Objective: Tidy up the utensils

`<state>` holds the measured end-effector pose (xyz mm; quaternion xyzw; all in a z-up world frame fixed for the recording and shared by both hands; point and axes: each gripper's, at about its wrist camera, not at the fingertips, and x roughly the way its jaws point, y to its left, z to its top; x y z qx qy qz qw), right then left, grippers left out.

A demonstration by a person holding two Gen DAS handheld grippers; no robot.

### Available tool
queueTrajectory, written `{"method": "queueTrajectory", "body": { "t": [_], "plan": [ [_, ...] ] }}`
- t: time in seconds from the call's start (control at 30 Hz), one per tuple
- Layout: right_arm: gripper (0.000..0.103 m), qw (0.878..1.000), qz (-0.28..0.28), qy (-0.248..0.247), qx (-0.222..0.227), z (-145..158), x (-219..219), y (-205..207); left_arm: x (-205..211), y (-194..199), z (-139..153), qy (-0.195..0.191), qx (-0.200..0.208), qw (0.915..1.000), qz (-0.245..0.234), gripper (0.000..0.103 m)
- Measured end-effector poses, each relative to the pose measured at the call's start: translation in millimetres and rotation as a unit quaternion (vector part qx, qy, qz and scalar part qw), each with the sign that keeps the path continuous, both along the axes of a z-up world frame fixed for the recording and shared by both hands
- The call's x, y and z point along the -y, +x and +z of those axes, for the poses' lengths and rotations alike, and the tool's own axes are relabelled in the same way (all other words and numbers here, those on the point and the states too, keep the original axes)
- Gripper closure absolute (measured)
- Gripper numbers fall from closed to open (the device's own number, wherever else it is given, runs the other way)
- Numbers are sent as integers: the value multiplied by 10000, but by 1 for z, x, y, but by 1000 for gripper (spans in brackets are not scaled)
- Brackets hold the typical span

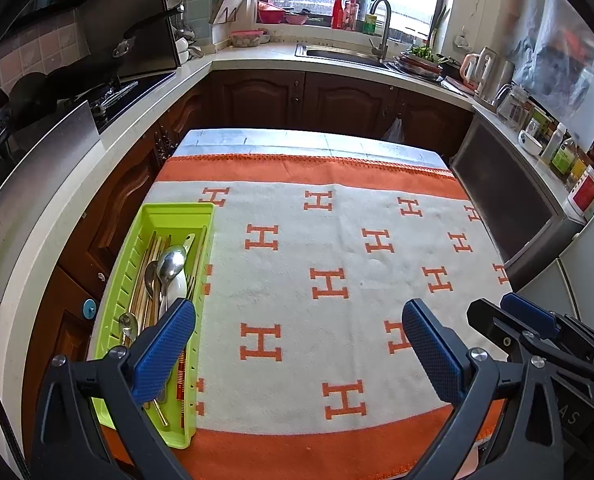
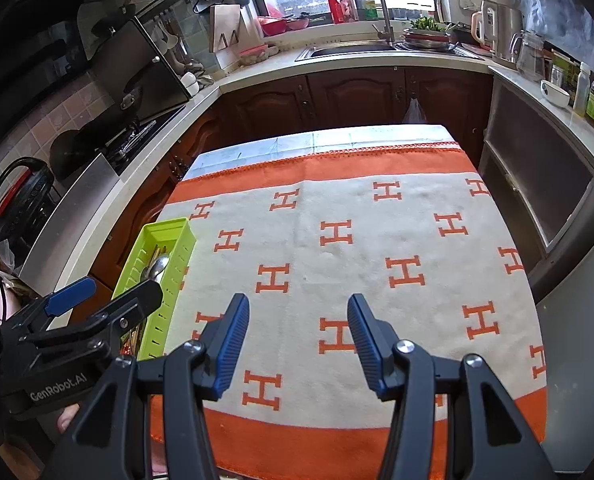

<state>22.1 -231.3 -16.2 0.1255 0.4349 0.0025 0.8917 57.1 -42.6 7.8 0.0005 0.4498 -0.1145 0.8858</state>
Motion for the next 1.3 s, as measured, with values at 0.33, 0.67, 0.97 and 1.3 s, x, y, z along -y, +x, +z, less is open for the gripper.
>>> {"method": "queueTrajectory", "body": {
  "t": [0.33,0.67,0.97,1.3],
  "plan": [
    [52,10000,12,-4,-4,0,1,1,1,0,0,0,-16,10000,6,1],
    [52,10000,5,2,-11,-2,1,0,-3,2,-1,11,-35,10000,25,1],
    [52,10000,7,9,-14,-2,0,0,-6,2,-2,7,-38,10000,28,1],
    [52,10000,3,12,-14,-2,0,0,-5,2,-2,18,-39,10000,23,1]
  ]
}}
